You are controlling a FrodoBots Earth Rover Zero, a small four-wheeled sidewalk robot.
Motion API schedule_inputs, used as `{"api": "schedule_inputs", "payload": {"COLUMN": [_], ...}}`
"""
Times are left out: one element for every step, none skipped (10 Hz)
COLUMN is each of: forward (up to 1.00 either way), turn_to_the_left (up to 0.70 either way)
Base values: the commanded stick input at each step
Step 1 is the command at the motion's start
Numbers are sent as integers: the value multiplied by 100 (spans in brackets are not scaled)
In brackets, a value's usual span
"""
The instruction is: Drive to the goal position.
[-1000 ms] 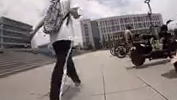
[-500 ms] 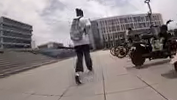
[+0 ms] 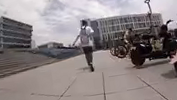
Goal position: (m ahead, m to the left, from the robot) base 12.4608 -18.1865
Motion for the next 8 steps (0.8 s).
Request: {"api": "schedule_inputs", "payload": {"forward": [6,6,6,6,6,6,6,6], "turn_to_the_left": [1,1,1,1,1,1,1,1]}}
